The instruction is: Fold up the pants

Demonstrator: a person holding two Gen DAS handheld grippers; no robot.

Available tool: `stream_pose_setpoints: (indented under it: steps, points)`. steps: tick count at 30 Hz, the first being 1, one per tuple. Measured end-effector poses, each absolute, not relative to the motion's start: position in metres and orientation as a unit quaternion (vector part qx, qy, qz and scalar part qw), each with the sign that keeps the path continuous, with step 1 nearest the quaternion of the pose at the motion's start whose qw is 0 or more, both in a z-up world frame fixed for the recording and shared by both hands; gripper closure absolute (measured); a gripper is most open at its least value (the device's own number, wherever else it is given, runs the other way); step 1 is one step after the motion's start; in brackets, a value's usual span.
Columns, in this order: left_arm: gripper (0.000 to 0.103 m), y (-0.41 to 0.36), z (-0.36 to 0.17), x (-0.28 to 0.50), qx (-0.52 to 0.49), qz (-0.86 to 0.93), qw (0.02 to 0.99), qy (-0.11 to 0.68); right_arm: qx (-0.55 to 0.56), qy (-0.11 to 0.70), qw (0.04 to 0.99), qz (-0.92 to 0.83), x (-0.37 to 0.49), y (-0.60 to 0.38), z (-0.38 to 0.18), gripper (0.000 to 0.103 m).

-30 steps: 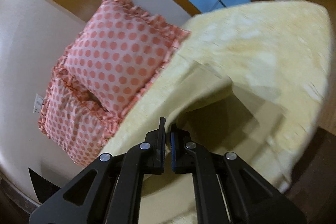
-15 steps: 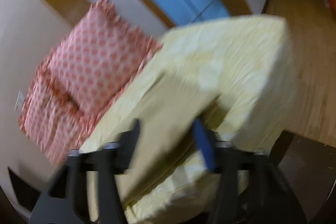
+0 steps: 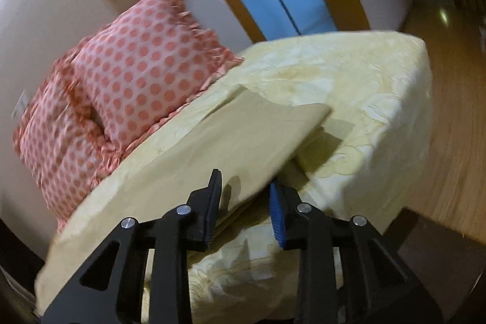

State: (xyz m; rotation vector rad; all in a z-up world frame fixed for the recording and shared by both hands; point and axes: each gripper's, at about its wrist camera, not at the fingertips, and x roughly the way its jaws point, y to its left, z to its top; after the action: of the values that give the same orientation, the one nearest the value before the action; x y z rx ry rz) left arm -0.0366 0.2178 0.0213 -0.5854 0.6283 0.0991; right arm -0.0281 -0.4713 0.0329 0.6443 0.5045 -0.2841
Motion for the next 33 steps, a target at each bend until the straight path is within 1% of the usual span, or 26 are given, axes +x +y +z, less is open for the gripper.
stream_pose_setpoints:
  steps: [1, 2, 4, 6, 10, 13, 15, 17, 19, 21, 22, 23, 24, 25, 26, 28, 30, 33]
  points:
    - [0.043, 0.218, 0.022, -0.038, -0.284, 0.049, 0.909, 0.301, 0.303, 0.24, 0.913, -0.132, -0.027, -0.469, 0.031, 0.077]
    - [0.04, 0.219, 0.024, -0.041, -0.282, 0.054, 0.912, 0.294, 0.295, 0.234, 0.918, -0.128, -0.025, -0.468, 0.029, 0.083]
    - [0.036, 0.223, 0.025, -0.046, -0.28, 0.065, 0.915, 0.283, 0.289, 0.23, 0.921, -0.125, -0.023, -0.469, 0.028, 0.091]
    - [0.032, 0.231, 0.026, -0.05, -0.283, 0.075, 0.916, 0.275, 0.284, 0.224, 0.924, -0.122, -0.017, -0.467, 0.036, 0.095]
    - [0.028, 0.248, 0.021, -0.054, -0.3, 0.101, 0.909, 0.272, 0.255, 0.197, 0.944, -0.067, 0.009, -0.441, 0.08, 0.096]
    - [0.024, 0.257, 0.015, -0.056, -0.319, 0.105, 0.903, 0.267, 0.221, 0.175, 0.959, 0.038, 0.041, -0.384, 0.122, 0.096]
    - [0.02, 0.261, 0.013, -0.057, -0.329, 0.105, 0.902, 0.261, 0.195, 0.177, 0.957, 0.119, 0.059, -0.333, 0.139, 0.096]
    - [0.018, 0.263, 0.013, -0.057, -0.332, 0.102, 0.902, 0.256, 0.167, 0.196, 0.946, 0.197, 0.072, -0.278, 0.143, 0.096]
    - [0.016, 0.263, 0.015, -0.056, -0.325, 0.102, 0.906, 0.253, 0.125, 0.248, 0.919, 0.28, 0.08, -0.212, 0.133, 0.096]
    - [0.013, 0.264, 0.017, -0.054, -0.321, 0.103, 0.908, 0.249, 0.05, 0.331, 0.877, 0.345, 0.081, -0.147, 0.108, 0.095]
    - [0.013, 0.266, 0.018, -0.054, -0.321, 0.101, 0.909, 0.246, 0.016, 0.357, 0.861, 0.363, 0.076, -0.126, 0.097, 0.089]
    - [0.011, 0.267, 0.018, -0.054, -0.321, 0.101, 0.909, 0.244, -0.01, 0.376, 0.846, 0.377, 0.07, -0.111, 0.087, 0.075]
    - [0.009, 0.27, 0.018, -0.053, -0.322, 0.103, 0.909, 0.242, -0.028, 0.383, 0.839, 0.386, 0.062, -0.101, 0.079, 0.065]
    - [0.009, 0.273, 0.017, -0.052, -0.323, 0.105, 0.909, 0.242, -0.03, 0.379, 0.839, 0.389, 0.055, -0.1, 0.077, 0.041]
    - [0.009, 0.276, 0.017, -0.051, -0.325, 0.107, 0.908, 0.242, -0.022, 0.369, 0.842, 0.393, 0.049, -0.104, 0.079, 0.024]
    - [0.009, 0.283, 0.014, -0.048, -0.332, 0.112, 0.905, 0.242, 0.005, 0.354, 0.847, 0.395, 0.045, -0.12, 0.084, 0.013]
    - [0.009, 0.289, 0.014, -0.045, -0.337, 0.116, 0.904, 0.237, 0.036, 0.348, 0.853, 0.387, 0.048, -0.137, 0.091, 0.013]
    - [0.009, 0.295, 0.016, -0.037, -0.334, 0.13, 0.902, 0.241, 0.08, 0.351, 0.858, 0.366, 0.059, -0.158, 0.096, 0.01]
